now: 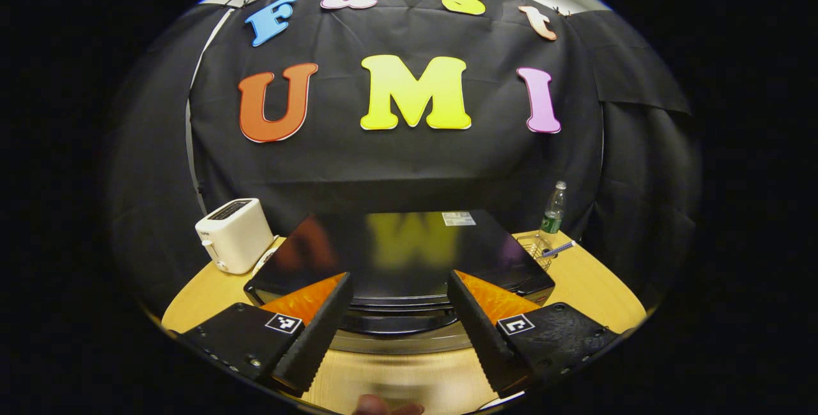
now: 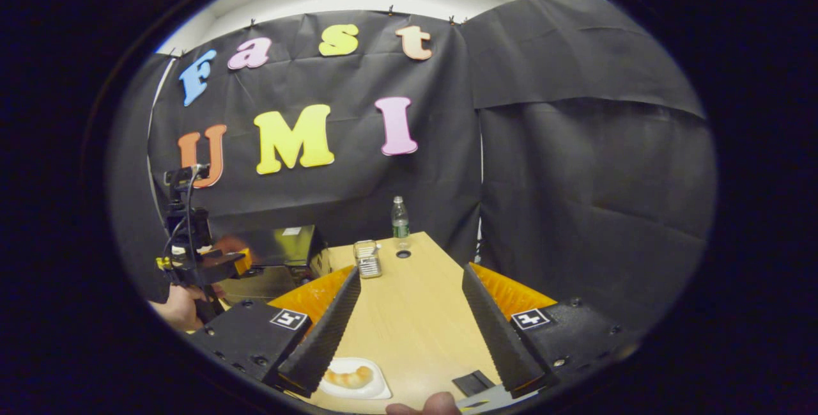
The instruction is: Open the electric oven with the left hand, put the food in, and close the electric oven.
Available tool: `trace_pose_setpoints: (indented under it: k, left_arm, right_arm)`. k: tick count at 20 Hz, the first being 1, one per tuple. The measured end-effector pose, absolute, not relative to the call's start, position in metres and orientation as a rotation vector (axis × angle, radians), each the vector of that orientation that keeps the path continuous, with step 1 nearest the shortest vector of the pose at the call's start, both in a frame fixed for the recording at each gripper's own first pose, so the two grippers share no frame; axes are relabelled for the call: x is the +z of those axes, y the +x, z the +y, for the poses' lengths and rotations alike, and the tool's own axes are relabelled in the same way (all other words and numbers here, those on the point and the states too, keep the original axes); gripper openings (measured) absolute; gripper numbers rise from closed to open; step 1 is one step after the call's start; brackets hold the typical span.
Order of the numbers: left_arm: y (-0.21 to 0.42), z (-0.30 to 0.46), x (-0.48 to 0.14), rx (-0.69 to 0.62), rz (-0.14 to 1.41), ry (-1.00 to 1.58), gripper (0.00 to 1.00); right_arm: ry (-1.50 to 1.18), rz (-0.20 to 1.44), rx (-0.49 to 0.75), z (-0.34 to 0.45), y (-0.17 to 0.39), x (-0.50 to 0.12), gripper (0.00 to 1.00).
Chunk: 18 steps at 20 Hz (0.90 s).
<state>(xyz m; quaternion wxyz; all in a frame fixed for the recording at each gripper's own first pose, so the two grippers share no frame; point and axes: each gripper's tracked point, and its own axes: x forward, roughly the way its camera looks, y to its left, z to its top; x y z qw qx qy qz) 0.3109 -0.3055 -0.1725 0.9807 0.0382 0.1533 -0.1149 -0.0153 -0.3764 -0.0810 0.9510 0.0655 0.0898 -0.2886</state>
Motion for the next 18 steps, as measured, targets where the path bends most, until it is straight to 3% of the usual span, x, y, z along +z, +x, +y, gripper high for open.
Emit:
trace_pose_setpoints:
  k: [10, 18]
  left_arm:
    - [0.309, -0.298, -0.194, -0.221, 0.387, 0.094, 0.97]
    - [0.273, -0.29, -0.196, -0.194, 0.45, 0.081, 0.96]
  right_arm:
    - [0.158, 0.195, -0.598, -0.387, -0.017, -0.092, 1.0]
    - [0.169, 0.192, -0.564, -0.371, -0.013, -0.095, 1.0]
